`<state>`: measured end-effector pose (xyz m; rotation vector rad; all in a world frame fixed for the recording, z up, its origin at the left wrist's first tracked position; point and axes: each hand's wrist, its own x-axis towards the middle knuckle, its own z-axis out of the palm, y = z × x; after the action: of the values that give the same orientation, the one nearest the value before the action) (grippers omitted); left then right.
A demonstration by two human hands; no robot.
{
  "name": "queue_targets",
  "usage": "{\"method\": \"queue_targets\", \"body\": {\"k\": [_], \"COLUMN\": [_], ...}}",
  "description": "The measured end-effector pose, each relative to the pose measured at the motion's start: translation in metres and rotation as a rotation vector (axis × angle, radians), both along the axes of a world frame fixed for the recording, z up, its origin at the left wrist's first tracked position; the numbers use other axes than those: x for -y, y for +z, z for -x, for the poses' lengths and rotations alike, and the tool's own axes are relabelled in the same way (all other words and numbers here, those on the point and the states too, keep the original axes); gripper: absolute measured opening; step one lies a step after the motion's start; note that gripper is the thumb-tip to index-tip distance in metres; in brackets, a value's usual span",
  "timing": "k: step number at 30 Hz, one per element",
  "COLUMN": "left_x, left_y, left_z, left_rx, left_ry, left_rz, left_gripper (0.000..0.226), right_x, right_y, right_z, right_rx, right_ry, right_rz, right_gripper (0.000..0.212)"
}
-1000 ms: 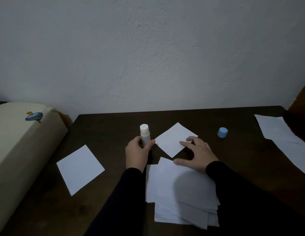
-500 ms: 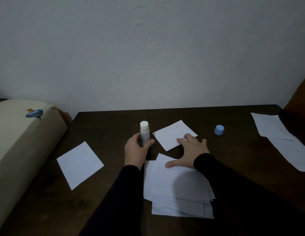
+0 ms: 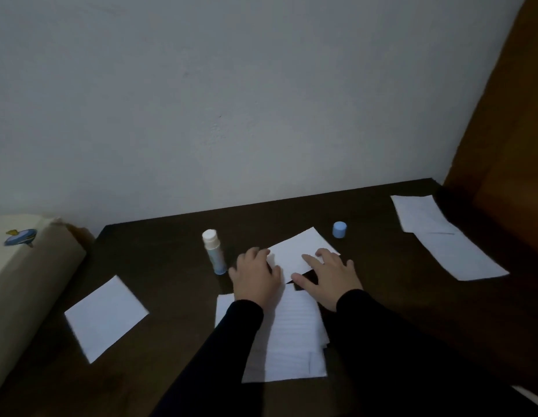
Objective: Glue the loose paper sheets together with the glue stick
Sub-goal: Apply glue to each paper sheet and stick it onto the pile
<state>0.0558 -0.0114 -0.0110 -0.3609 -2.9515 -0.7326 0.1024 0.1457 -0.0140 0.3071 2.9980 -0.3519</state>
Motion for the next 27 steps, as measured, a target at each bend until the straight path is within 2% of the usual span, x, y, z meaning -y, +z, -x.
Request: {"method": "queue_targets", "body": {"k": [3, 7, 10, 13, 15, 19, 21, 25, 27], "left_x": [-0.012, -0.028, -0.041, -0.047, -0.049, -0.044, -0.038, -0.026, -0.021], "left_y": [-0.005, -0.012, -0.019, -0.020, -0.018, -0.011, -0.007, -0.002, -0.002], "left_z": [0.011, 0.013, 0.008, 0.006, 0.008, 0.014, 0.015, 0.015, 0.017], "left_rx": [0.190, 0.266, 0.261, 0.277, 0.304, 0.322, 0.317, 0.298, 0.292], "left_ry": [0.035, 0.076, 0.141, 0.157, 0.136, 0.098, 0.076, 0.034, 0.017], "left_rz": [0.155, 0.163, 0.175, 0.255, 0.309, 0.358, 0.333, 0.279, 0.249], "left_gripper": [0.051, 0.044, 0.046, 0.051, 0.050, 0.048, 0.047, 0.041, 0.037], "right_x": [-0.036, -0.098, -0.138, -0.159, -0.161, -0.151, -0.147, -0.151, -0.153], "right_y": [0.004, 0.003, -0.003, -0.011, -0.015, -0.014, -0.013, -0.012, -0.013], "right_z": [-0.012, -0.028, -0.039, -0.046, -0.051, -0.055, -0.054, -0.054, -0.055], "right_rx": [-0.133, -0.226, -0.165, 0.005, 0.027, -0.125, -0.147, -0.007, 0.038], "right_ry": [-0.071, -0.325, -0.557, -0.699, -0.683, -0.534, -0.527, -0.714, -0.727], "right_rz": [0.065, 0.035, -0.043, -0.056, -0.061, -0.126, -0.144, -0.083, -0.080], "right_gripper": [0.060, 0.050, 0.053, 0.063, 0.062, 0.048, 0.045, 0.062, 0.067]}}
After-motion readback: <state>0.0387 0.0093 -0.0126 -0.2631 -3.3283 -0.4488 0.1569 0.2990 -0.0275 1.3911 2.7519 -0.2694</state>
